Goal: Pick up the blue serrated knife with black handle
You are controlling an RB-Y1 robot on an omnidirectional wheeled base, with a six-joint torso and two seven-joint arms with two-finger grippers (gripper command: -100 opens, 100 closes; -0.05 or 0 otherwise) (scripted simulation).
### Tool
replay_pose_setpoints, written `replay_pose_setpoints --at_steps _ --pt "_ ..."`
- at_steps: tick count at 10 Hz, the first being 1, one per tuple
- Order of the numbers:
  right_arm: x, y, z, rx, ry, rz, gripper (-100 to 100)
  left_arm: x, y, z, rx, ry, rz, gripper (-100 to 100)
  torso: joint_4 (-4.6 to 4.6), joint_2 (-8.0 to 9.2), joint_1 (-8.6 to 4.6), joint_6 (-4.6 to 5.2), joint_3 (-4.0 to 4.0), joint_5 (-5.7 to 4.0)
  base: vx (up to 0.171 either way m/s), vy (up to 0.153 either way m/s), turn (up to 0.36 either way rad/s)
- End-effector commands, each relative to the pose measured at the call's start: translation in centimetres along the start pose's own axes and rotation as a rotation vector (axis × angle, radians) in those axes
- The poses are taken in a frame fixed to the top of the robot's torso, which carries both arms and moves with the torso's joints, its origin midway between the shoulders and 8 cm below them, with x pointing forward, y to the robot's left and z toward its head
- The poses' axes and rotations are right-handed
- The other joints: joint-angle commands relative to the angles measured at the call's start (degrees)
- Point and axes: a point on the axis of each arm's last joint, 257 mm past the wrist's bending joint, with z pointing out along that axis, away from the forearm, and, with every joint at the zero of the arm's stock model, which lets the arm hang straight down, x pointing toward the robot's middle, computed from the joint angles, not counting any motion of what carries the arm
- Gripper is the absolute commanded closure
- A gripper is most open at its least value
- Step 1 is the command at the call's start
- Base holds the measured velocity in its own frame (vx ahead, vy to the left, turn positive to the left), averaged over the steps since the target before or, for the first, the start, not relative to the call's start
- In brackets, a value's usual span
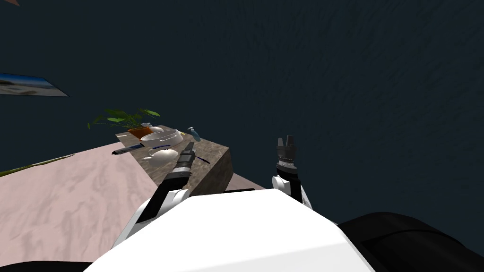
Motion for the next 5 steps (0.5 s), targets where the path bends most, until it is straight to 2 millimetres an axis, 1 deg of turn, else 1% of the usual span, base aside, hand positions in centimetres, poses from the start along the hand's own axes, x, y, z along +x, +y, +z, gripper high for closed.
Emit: replay_pose_setpoints --at_steps 1,4,5 --pt "0.0 0.0 0.0 0.000 0.000 0.000 0 -0.2 1.0 -0.2 -0.044 0.006 0.004 -100 0.00 0.00 0.00 0.00 0.00 0.00 0.029 0.007 -0.052" --pt "0.0 0.0 0.0 0.000 0.000 0.000 0 -1.0 3.3 -1.1 -0.140 0.011 0.016 -100 0.00 0.01 -0.02 -0.02 0.01 0.00 0.034 0.001 -0.086" --pt "0.0 0.0 0.0 0.000 0.000 0.000 0 -0.8 4.0 -1.2 -0.166 0.016 0.015 -100 0.00 0.00 -0.03 0.00 0.00 -0.01 0.031 0.003 -0.062"
